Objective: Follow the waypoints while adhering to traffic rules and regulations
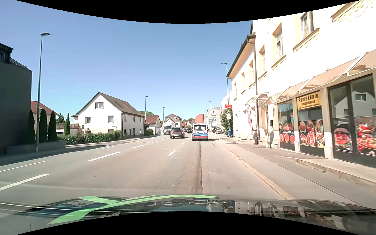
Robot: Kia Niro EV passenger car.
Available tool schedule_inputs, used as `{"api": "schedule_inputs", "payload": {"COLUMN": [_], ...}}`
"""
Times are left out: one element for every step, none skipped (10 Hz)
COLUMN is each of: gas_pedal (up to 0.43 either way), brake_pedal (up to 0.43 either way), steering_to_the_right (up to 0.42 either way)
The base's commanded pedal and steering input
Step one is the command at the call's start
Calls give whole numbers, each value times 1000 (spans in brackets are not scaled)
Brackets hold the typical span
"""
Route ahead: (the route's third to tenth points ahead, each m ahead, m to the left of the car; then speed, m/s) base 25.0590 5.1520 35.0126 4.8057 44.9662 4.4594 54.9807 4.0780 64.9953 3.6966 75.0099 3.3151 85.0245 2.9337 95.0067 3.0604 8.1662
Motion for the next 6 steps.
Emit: {"api": "schedule_inputs", "payload": {"gas_pedal": [197,197,189,189,189,189], "brake_pedal": [0,0,0,0,0,0], "steering_to_the_right": [-6,-6,-6,-5,-5,-5]}}
